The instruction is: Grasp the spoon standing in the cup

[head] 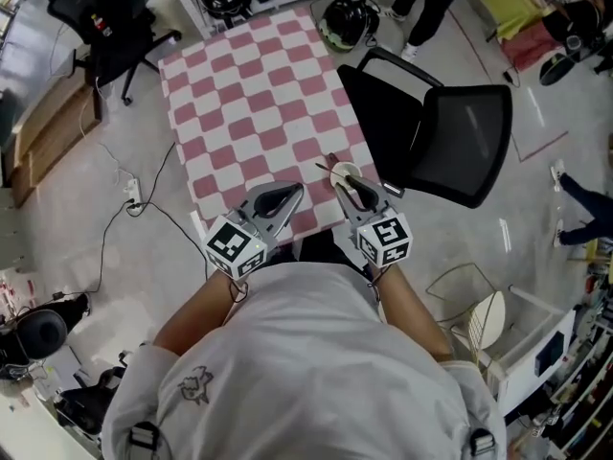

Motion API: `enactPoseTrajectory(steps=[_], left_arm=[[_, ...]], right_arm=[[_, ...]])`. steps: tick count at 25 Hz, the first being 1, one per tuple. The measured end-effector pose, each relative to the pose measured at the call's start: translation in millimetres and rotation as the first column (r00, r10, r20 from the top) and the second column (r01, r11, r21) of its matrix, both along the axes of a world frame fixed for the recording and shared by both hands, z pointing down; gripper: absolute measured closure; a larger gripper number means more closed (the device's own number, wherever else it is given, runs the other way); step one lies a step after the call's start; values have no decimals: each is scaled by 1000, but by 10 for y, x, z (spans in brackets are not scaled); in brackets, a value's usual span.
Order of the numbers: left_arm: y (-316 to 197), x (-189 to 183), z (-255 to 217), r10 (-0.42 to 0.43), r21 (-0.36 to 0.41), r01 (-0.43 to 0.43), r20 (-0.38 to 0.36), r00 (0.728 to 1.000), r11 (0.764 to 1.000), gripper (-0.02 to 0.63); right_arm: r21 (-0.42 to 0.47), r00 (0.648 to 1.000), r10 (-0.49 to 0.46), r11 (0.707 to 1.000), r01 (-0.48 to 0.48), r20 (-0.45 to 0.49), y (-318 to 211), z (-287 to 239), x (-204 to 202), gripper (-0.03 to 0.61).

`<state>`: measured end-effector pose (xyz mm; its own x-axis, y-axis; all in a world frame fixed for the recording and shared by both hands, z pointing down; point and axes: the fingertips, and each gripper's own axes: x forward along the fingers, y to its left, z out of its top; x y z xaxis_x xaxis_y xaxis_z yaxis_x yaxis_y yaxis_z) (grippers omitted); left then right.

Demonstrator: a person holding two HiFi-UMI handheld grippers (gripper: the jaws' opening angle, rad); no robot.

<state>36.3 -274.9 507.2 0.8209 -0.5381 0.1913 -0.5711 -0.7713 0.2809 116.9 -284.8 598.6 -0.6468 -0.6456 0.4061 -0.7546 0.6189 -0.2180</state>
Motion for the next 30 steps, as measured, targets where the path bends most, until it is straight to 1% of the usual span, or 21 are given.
enactPoseTrajectory(steps=[5, 9, 12, 15, 21, 26, 30], left_arm=[[-183, 86, 264, -23, -55, 24, 17, 1000, 998, 600], [-256, 150, 608, -19, -93, 25, 67, 998, 995, 600], [-311, 172, 870, -27, -129, 39, 95, 995, 991, 600], [-354, 191, 1038, -29, -158, 48, 122, 992, 986, 600], [-422, 189, 1274, -34, -197, 62, 144, 989, 979, 600], [-516, 171, 1452, -38, -218, 74, 162, 986, 973, 600], [-555, 148, 1490, -41, -223, 80, 173, 984, 972, 600]], right_arm=[[-33, 998, -47, 998, 46, -49, -109, 296, -30, 467], [-57, 987, -107, 993, 101, -122, -130, 504, -144, 463], [-75, 981, -130, 990, 120, -142, -185, 664, -192, 462], [-86, 981, -136, 989, 124, -140, -277, 811, -227, 462], [-132, 972, -167, 980, 146, -163, -314, 1117, -286, 456], [-121, 951, -190, 979, 164, -243, -369, 1384, -345, 433], [-134, 933, -201, 977, 168, -297, -376, 1536, -383, 428]])
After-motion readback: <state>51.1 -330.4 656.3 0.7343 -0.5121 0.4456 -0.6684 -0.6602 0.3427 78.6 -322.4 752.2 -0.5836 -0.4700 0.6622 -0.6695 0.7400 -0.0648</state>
